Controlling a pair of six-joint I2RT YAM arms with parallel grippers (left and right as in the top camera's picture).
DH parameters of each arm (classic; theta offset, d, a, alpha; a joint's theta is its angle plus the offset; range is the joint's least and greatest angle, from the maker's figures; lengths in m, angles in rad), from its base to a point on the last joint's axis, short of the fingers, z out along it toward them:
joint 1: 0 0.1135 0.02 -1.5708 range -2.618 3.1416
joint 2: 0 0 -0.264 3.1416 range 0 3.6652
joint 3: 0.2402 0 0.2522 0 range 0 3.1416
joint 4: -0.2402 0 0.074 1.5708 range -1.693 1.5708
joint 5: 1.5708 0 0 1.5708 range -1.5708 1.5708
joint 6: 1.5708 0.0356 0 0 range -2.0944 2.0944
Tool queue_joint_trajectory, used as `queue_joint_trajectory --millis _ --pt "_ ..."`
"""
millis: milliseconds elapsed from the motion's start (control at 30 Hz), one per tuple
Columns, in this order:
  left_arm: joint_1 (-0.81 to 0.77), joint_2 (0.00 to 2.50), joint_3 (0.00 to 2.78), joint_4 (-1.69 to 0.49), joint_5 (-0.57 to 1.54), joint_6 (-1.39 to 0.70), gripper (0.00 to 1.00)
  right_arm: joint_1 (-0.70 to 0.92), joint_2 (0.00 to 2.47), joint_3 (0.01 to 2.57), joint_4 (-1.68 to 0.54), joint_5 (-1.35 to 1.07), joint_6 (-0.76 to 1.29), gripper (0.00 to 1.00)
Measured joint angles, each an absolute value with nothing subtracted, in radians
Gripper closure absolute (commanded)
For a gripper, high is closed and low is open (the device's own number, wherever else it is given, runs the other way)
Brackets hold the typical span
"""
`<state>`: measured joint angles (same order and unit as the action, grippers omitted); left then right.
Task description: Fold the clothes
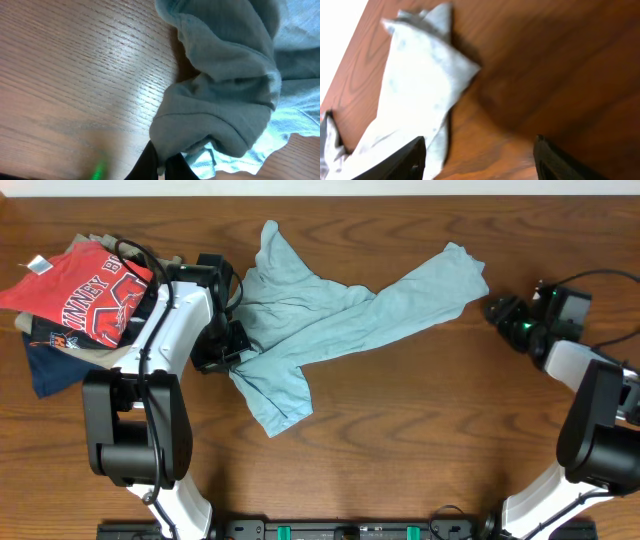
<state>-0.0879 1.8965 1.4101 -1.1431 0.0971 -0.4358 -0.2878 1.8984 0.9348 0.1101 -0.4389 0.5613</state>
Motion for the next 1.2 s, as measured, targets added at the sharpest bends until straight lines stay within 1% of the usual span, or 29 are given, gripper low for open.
queue_joint_trajectory --millis 200,333,400,433,533,567,833,1067,1100,1133,1167,1200 --pt "-0.088 1.897 1.41 -1.143 0.097 -0.436 0.94 -0.21 1.931 0.937 0.167 -0.408 0.559 0.31" --pt "-0.088 1.897 1.41 -1.143 0.097 -0.436 0.94 -0.183 1.965 0.947 0.23 -0.388 0.561 0.38" --pt "-0.088 1.897 1.41 -1.143 0.097 -0.436 0.94 -0.178 1.975 0.953 0.245 -0.369 0.571 0.48" --pt "-0.088 1.897 1.41 -1.143 0.097 -0.436 0.94 -0.177 1.979 0.953 0.254 -0.359 0.577 0.57" --pt "-0.088 1.897 1.41 -1.143 0.097 -0.436 0.94 -0.178 1.996 0.953 0.283 -0.325 0.594 0.93" --pt "-0.088 1.897 1.41 -1.143 0.097 -0.436 0.94 -0.178 2.001 0.952 0.285 -0.316 0.598 0.99" --pt "-0.088 1.897 1.41 -1.143 0.097 -0.436 0.94 -0.233 2.006 0.952 0.285 -0.307 0.62 0.99" --pt "-0.088 1.897 1.41 -1.142 0.097 -0.436 0.94 -0.314 1.938 0.948 0.196 -0.364 0.62 0.99" --pt "-0.088 1.897 1.41 -1.142 0.097 -0.436 0.94 -0.32 1.919 0.947 0.183 -0.376 0.617 0.94" --pt "-0.088 1.897 1.41 -1.141 0.097 -0.436 0.94 -0.324 1.9 0.947 0.173 -0.392 0.616 0.87" --pt "-0.088 1.897 1.41 -1.14 0.097 -0.436 0.94 -0.324 1.882 0.947 0.16 -0.41 0.613 0.78" --pt "-0.088 1.897 1.41 -1.139 0.097 -0.436 0.94 -0.323 1.872 0.948 0.149 -0.423 0.613 0.75"
